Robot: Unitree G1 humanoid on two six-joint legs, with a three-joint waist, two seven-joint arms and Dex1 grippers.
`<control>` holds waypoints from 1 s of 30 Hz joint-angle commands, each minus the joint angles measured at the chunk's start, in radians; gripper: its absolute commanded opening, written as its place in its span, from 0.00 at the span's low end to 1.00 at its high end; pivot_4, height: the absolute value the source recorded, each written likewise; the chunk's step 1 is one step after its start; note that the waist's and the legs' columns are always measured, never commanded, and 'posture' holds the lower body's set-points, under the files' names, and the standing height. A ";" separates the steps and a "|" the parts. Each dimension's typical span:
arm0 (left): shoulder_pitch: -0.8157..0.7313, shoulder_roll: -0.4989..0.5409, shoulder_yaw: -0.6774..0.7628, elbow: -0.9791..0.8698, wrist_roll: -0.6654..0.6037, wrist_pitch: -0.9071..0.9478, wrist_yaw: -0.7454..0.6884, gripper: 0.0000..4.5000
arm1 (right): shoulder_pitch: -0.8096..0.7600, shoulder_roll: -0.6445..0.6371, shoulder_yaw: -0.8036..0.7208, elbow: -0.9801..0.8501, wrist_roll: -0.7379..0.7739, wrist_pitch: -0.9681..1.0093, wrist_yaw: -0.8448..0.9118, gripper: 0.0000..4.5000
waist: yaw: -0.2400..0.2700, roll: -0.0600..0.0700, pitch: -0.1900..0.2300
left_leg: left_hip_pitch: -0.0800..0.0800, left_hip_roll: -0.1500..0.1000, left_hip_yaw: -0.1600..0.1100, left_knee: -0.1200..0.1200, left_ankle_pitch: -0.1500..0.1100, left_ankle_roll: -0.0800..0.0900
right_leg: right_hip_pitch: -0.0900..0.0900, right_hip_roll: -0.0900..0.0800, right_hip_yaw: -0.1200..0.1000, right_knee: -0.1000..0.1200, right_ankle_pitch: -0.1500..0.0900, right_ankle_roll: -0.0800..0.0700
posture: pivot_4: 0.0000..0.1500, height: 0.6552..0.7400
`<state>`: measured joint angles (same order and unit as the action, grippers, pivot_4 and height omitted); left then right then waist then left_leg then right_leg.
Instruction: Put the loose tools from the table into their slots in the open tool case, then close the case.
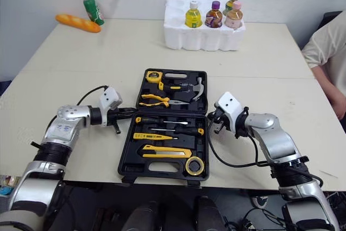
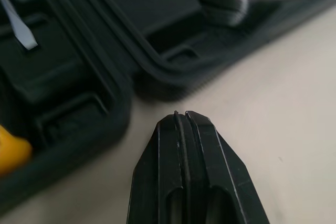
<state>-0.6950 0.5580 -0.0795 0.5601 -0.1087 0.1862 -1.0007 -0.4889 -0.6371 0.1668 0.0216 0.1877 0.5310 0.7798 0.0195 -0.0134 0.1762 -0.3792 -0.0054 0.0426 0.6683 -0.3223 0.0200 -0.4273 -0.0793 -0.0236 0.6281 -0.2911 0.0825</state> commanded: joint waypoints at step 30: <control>-0.215 0.031 0.154 -0.061 -0.156 0.713 0.090 0.74 | -0.158 -0.129 -0.237 -0.012 0.161 0.404 0.033 0.77 | -0.021 0.000 0.000 | -0.008 0.001 -0.003 0.014 -0.003 0.005 | -0.002 0.000 0.000 0.002 0.003 0.005 | 1.00 0.96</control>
<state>-0.8753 0.5944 0.0439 0.5254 -0.2369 0.8293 -0.9485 -0.6175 -0.7703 -0.0476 0.0216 0.3126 0.8571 0.8288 -0.0019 -0.0132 0.1763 -0.3881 -0.0048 0.0398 0.6818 -0.3254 0.0246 -0.4297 -0.0793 -0.0240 0.6295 -0.2883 0.0874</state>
